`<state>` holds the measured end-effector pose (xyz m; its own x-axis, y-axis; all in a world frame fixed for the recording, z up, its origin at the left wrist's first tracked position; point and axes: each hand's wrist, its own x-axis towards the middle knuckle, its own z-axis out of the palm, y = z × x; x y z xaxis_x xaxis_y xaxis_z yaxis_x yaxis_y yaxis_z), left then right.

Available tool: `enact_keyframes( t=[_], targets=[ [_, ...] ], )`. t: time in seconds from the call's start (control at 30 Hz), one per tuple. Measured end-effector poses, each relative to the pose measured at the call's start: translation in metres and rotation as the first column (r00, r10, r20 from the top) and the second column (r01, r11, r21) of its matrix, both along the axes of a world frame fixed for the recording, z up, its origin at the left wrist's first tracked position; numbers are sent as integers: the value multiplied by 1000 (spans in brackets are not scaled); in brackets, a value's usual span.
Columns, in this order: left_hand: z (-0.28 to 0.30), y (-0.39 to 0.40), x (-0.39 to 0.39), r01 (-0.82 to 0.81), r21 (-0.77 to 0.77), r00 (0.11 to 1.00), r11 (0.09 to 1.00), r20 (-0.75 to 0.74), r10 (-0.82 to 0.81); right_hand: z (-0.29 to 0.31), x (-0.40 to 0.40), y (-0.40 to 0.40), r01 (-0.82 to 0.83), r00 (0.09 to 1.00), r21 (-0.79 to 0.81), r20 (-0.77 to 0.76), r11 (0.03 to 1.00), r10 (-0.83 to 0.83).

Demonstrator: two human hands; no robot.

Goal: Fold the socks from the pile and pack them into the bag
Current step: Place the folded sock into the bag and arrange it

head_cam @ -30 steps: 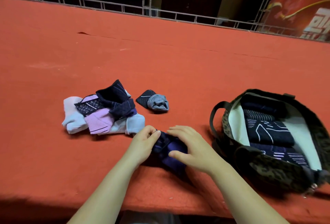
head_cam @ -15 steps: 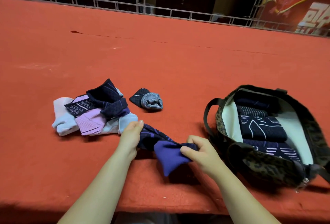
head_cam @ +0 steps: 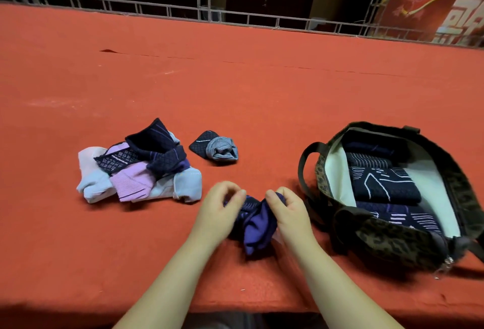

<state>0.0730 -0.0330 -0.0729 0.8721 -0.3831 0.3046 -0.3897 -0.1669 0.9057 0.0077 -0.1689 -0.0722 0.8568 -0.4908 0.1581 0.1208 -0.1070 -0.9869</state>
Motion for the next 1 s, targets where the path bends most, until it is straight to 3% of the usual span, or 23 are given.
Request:
enact_keyframes(
  t=[0.07,0.13,0.23,0.37,0.5,0.63,0.73,0.8,0.87,0.93,1.0],
  targets=[
    [2,-6,-21,173,65,982,983,-90,-167,-4,0,7,-46,999,74,-8,996,46],
    [1,-9,-31,145,93,985,985,-104,-136,-4,-2,11,-105,994,138,20,985,103],
    [5,-9,-37,83,-19,985,996,-149,-85,-3,-7,17,-222,975,266,89,938,206],
    [13,-14,-43,85,-215,979,973,-164,-121,-12,-9,22,-204,979,241,48,949,198],
    [19,-10,-38,-13,-271,995,963,-94,-13,-16,-18,21,-273,959,128,-39,954,280],
    [18,-4,-14,-155,-218,985,964,-103,135,9,-23,11,-217,974,214,-19,952,226],
    [14,-10,1,-225,-184,956,957,-231,180,21,-24,5,-179,978,372,-33,911,205],
    [14,-15,2,-209,-163,952,964,-258,163,22,-20,5,-94,983,313,-121,945,137],
    [20,-15,-7,-186,-177,971,966,-180,155,23,-16,7,51,979,233,-204,971,-3],
    [26,-10,-22,-193,-277,981,941,-81,178,24,-14,5,183,968,267,-216,946,-126],
    [30,-2,-41,-79,-324,995,943,30,94,28,-16,3,249,960,321,-206,914,-189]
  ],
)
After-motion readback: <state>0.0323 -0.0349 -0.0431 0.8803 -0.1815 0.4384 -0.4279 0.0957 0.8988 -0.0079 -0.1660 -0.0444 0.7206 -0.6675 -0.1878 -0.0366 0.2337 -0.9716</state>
